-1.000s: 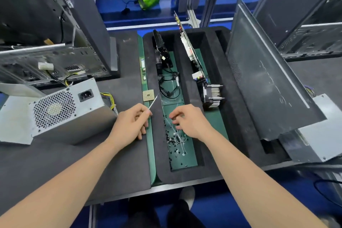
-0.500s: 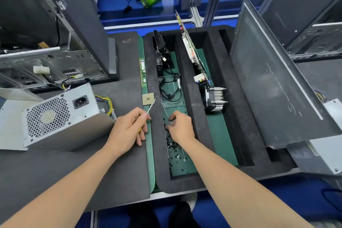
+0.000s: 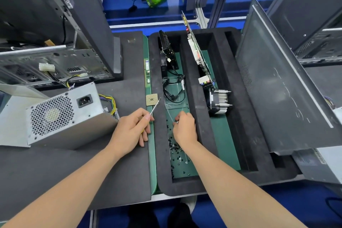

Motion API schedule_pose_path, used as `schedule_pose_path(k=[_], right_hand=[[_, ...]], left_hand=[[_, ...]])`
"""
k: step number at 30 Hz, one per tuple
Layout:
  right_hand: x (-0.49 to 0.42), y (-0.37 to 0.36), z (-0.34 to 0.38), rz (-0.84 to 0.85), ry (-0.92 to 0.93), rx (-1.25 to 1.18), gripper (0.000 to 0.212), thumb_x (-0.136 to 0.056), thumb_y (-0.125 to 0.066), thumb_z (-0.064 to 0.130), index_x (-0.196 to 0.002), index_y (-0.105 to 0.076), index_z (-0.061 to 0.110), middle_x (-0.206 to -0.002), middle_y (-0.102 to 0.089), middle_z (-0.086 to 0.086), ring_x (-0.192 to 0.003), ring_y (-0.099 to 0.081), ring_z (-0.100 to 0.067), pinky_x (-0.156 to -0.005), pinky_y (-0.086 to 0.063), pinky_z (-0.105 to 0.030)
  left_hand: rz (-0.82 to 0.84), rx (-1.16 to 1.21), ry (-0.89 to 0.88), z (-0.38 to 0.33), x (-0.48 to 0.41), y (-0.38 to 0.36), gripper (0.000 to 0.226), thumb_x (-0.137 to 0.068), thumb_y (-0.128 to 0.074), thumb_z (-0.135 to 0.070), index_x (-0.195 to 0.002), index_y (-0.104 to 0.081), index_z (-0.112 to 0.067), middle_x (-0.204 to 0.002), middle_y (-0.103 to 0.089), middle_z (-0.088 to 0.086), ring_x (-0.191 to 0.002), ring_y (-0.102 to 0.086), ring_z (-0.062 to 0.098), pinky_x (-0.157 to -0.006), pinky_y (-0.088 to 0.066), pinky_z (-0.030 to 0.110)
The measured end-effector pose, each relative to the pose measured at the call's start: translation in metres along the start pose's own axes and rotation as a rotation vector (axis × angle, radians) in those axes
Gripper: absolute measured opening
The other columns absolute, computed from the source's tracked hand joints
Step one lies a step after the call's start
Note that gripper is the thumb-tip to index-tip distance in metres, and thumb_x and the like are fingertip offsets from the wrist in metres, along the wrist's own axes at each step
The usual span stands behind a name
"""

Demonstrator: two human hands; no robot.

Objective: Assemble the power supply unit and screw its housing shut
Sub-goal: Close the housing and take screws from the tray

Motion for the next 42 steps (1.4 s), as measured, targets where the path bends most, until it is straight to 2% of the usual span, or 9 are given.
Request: schedule_pose_path(k=[8, 13, 16, 19, 22, 26, 33, 38, 42], right_hand=[[0.007, 0.014, 0.007, -0.018, 0.052, -0.175, 0.008, -0.093, -0.066, 0.01, -0.101, -0.066, 0.009, -0.094, -0.067, -0.004, -0.088, -0.063, -0.021, -0.079, -0.053, -0.031], [0.021, 0.05, 0.028, -0.067, 0.062, -0.404, 0.01, -0.077, -0.075, 0.014, -0.081, -0.069, 0.022, -0.072, -0.071, 0.007, -0.067, -0.067, -0.003, -0.059, -0.045, -0.007], [0.031, 0.076, 0.055, -0.012, 0.156, -0.639, 0.008, -0.08, -0.079, 0.015, -0.083, -0.073, 0.018, -0.072, -0.076, -0.001, -0.064, -0.075, -0.012, -0.061, -0.057, -0.019], [0.046, 0.103, 0.089, 0.026, 0.321, -0.76, 0.009, -0.081, -0.083, 0.015, -0.087, -0.077, 0.014, -0.076, -0.077, -0.005, -0.073, -0.078, -0.022, -0.064, -0.065, -0.034], [0.06, 0.129, 0.118, -0.044, 0.492, -0.715, 0.009, -0.083, -0.082, 0.015, -0.091, -0.078, 0.015, -0.082, -0.077, 0.0, -0.074, -0.075, -0.022, -0.069, -0.065, -0.037], [0.079, 0.154, 0.156, -0.126, 0.719, -0.601, 0.012, -0.085, -0.08, 0.009, -0.094, -0.079, 0.015, -0.082, -0.074, 0.007, -0.075, -0.069, -0.015, -0.072, -0.06, -0.033], [0.101, 0.17, 0.218, -0.07, 0.956, -0.516, 0.016, -0.085, -0.086, 0.013, -0.1, -0.083, 0.016, -0.095, -0.072, 0.005, -0.089, -0.07, -0.017, -0.077, -0.06, -0.039], [0.122, 0.156, 0.253, -0.075, 1.103, -0.387, 0.034, -0.083, -0.081, 0.003, -0.113, -0.074, 0.019, -0.111, -0.064, 0.006, -0.086, -0.067, -0.014, -0.073, -0.055, -0.023], [0.146, 0.127, 0.274, -0.007, 1.341, -0.071, 0.04, -0.082, -0.081, 0.012, -0.118, -0.075, 0.027, -0.124, -0.054, 0.006, -0.095, -0.049, 0.003, -0.078, -0.05, -0.022]], left_hand=[[-0.028, 0.011, 0.003, -0.005, 0.002, 0.0, 0.014, -0.107, -0.047, -0.04, -0.105, -0.058, -0.031, -0.073, -0.067, 0.005, -0.049, -0.063, 0.03, -0.045, -0.052, 0.031], [-0.029, 0.055, 0.045, -0.019, 0.002, 0.001, 0.013, -0.11, -0.044, -0.026, -0.111, -0.052, -0.036, -0.085, -0.069, -0.001, -0.053, -0.059, 0.027, -0.044, -0.046, 0.03], [-0.076, 0.019, 0.075, -0.033, 0.003, 0.006, 0.02, -0.107, -0.053, -0.027, -0.102, -0.068, -0.04, -0.074, -0.061, -0.003, -0.05, -0.054, 0.014, -0.047, -0.043, 0.029], [-0.143, 0.173, 0.135, -0.059, 0.006, 0.013, 0.016, -0.103, -0.056, -0.041, -0.102, -0.071, -0.041, -0.075, -0.072, 0.006, -0.05, -0.053, 0.019, -0.044, -0.04, 0.028], [-0.153, 0.293, 0.146, -0.09, 0.01, 0.029, 0.022, -0.102, -0.057, -0.045, -0.095, -0.075, -0.034, -0.076, -0.074, 0.002, -0.054, -0.052, 0.023, -0.05, -0.04, 0.033], [-0.146, 0.389, 0.171, -0.125, 0.02, 0.061, 0.024, -0.101, -0.063, -0.041, -0.094, -0.08, -0.027, -0.059, -0.061, 0.0, -0.045, -0.049, 0.013, -0.04, -0.035, 0.021], [0.008, 0.454, 0.223, -0.143, 0.036, 0.122, 0.016, -0.096, -0.07, -0.032, -0.101, -0.076, -0.017, -0.072, -0.058, -0.001, -0.057, -0.049, 0.013, -0.045, -0.035, 0.023], [0.029, 0.646, 0.283, -0.131, 0.041, 0.146, 0.028, -0.102, -0.054, -0.031, -0.093, -0.073, -0.013, -0.081, -0.065, 0.005, -0.056, -0.048, 0.016, -0.047, -0.033, 0.025], [-0.001, 0.857, 0.295, -0.125, 0.041, 0.16, 0.024, -0.106, -0.047, -0.023, -0.108, -0.063, -0.004, -0.084, -0.063, 0.006, -0.059, -0.057, 0.015, -0.056, -0.048, 0.027]])
Point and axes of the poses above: each hand's wrist, its own x-axis away from the middle knuckle, its own y-axis out of the back of the hand, z = x × y, the point moved 6 cm from there along -x, towards the middle knuckle
